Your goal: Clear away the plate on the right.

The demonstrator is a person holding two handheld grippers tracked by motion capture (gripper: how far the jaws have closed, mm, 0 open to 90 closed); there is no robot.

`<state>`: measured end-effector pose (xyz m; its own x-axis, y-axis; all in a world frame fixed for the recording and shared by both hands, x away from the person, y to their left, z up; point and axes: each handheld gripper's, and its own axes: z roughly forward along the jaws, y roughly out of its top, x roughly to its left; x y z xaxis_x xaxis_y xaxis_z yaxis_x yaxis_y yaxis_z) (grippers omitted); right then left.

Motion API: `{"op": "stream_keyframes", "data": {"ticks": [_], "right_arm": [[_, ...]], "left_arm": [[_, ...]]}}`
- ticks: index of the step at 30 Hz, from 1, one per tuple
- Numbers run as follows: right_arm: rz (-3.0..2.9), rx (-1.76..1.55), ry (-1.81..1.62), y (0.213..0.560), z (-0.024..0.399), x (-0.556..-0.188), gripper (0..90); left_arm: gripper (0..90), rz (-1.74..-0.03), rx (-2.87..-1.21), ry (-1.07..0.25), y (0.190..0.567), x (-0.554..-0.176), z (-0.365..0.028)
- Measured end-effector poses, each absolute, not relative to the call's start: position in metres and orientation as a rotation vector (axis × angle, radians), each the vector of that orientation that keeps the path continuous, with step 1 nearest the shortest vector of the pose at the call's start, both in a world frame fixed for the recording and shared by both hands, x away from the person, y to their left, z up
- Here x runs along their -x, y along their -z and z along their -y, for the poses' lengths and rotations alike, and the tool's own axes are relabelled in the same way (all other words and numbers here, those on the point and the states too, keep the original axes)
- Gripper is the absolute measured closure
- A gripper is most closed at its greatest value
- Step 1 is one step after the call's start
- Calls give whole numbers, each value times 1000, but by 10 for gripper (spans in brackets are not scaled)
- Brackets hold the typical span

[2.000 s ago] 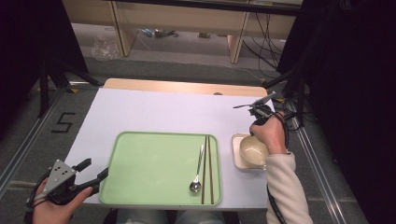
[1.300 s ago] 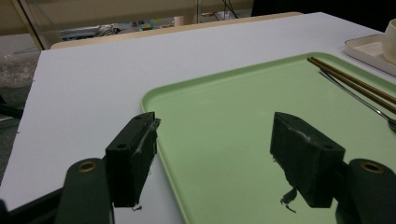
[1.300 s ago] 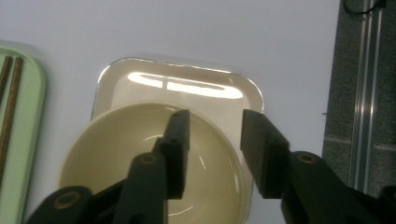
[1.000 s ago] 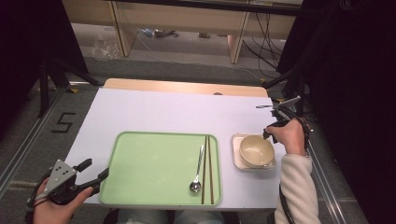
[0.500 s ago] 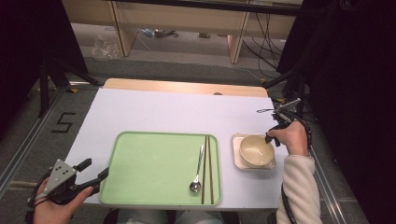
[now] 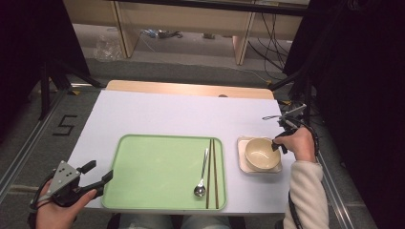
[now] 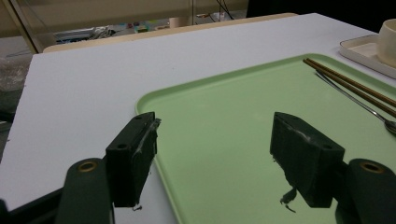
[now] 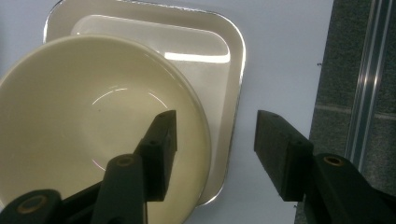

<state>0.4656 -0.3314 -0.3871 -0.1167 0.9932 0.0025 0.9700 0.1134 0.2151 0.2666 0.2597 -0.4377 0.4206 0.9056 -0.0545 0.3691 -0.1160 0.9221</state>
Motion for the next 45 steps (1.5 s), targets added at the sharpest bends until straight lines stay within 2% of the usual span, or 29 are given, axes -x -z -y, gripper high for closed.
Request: {"op": "stream_keyframes", "data": {"ticks": [7, 14, 28, 34, 36, 40, 45], "right_arm": [[-2235, -2064, -205, 393, 332, -467, 509], [-2282, -1996, -203, 400, 335, -469, 524], [-2378, -1993, -155, 419, 327, -477, 783], [-2439, -1891, -205, 421, 331, -476, 822], [-2420, -1975, -200, 413, 326, -474, 852], [-2493, -1851, -182, 404, 322, -475, 857], [-2383, -1890, -152, 395, 308, -471, 856]], "left_arm": [[314, -1124, -1691, -681, 438, -267, -260], [314, -1124, -1690, -682, 438, -267, -260], [314, -1122, -1694, -680, 438, -267, -259], [314, -1121, -1694, -678, 438, -267, -259], [315, -1121, -1693, -678, 438, -267, -259], [315, -1120, -1694, -679, 438, -267, -259], [315, -1122, -1692, -679, 438, -267, -259]]}}
